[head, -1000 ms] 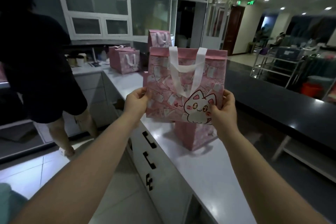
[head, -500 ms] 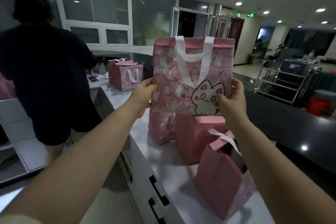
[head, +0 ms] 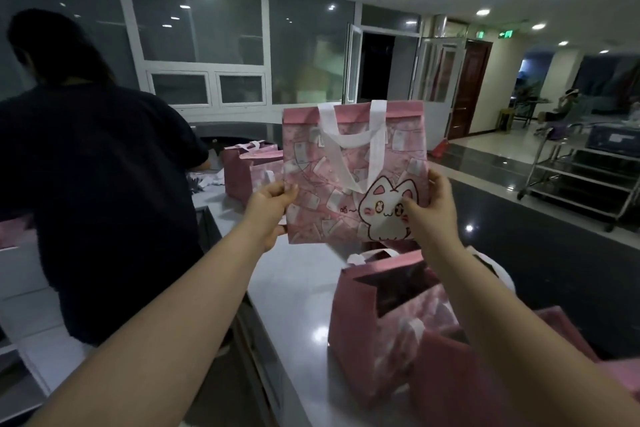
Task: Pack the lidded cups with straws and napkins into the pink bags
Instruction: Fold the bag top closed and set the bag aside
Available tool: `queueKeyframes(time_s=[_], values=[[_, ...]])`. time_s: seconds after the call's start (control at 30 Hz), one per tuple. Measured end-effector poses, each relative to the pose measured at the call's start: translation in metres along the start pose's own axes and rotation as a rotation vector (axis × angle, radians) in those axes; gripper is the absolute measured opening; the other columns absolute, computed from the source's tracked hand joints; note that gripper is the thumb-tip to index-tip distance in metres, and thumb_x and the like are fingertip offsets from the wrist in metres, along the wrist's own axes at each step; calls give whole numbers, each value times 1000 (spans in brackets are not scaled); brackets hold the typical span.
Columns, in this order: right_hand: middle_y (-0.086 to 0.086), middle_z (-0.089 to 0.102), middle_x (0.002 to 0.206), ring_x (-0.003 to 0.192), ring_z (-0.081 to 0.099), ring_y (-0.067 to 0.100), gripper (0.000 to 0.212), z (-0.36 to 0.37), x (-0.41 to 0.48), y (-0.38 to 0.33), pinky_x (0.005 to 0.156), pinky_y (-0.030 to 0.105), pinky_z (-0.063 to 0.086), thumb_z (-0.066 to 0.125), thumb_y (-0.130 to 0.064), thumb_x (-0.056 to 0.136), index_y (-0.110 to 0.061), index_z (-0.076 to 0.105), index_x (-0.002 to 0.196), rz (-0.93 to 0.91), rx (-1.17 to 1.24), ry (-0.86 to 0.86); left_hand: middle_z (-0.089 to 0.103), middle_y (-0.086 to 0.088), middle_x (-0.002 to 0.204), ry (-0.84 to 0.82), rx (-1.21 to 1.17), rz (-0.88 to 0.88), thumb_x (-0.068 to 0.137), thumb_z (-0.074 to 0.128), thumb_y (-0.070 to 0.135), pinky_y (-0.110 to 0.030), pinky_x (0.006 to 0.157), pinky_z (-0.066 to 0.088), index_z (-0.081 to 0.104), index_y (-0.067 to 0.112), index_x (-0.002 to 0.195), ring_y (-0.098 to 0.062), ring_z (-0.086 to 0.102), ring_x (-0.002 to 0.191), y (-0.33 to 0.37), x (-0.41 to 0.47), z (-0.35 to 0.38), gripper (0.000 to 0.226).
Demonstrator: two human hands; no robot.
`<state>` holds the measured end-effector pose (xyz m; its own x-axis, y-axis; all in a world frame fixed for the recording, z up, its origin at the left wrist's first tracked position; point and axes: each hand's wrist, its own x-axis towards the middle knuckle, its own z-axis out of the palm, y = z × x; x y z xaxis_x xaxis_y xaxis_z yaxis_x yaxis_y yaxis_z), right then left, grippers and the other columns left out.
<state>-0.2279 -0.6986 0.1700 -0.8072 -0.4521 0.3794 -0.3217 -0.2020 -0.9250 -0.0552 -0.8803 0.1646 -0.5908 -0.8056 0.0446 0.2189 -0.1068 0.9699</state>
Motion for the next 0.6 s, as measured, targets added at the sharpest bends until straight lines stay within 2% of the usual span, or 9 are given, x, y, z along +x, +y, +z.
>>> queueKeyframes(time_s=[0.1,0.2,0.23,0.3,0.37,0.4,0.5,0.6], values=[[-16,56,113,99,60,7,60,47,21,23,69,27,59,68,1,82,-38,42,120,-9,-9,-13,75,2,83,-72,-14,-4,96,60,16,-44,66,58,70,18,92,-17,70,79,-3,56,-33,11],[-19,52,116,99,57,1,72,74,37,33,59,12,53,73,0,78,-38,36,127,-43,-70,0,74,-2,87,-85,-59,-6,96,59,14,-41,63,57,69,13,101,-19,71,77,-4,95,-45,11],[-17,51,119,101,55,0,75,88,45,39,63,11,53,74,-1,78,-38,34,131,-55,-117,30,74,-3,89,-92,-73,-8,96,59,13,-40,62,57,68,12,106,-19,71,75,-3,112,-51,13],[-6,46,133,117,50,9,81,111,62,47,88,24,52,75,-6,79,-31,30,142,-79,-237,97,73,-6,90,-111,-109,-22,96,59,12,-43,63,58,67,8,110,-21,72,73,-3,146,-58,17],[1,39,143,133,35,20,88,129,80,53,109,42,36,76,-15,78,-26,24,149,-97,-438,197,73,-9,95,-126,-142,-25,95,60,12,-49,71,59,68,6,110,-25,72,80,-5,178,-59,18],[3,35,147,137,28,23,92,136,90,57,114,47,27,77,-21,77,-23,21,150,-93,-538,240,73,-12,101,-132,-159,-28,95,60,12,-53,78,58,68,6,110,-29,71,89,-7,193,-57,18],[6,13,160,147,6,27,103,156,106,77,120,48,7,78,-32,76,-25,10,154,-11,-708,269,70,-16,111,-118,-213,-59,95,60,11,-56,87,54,68,5,112,-36,67,104,-18,231,-43,20],[5,0,162,148,-5,26,102,169,114,104,118,42,-1,78,-37,76,-30,11,153,55,-800,248,69,-18,115,-113,-237,-92,95,60,11,-57,90,53,65,1,118,-37,65,108,-36,262,-18,25]])
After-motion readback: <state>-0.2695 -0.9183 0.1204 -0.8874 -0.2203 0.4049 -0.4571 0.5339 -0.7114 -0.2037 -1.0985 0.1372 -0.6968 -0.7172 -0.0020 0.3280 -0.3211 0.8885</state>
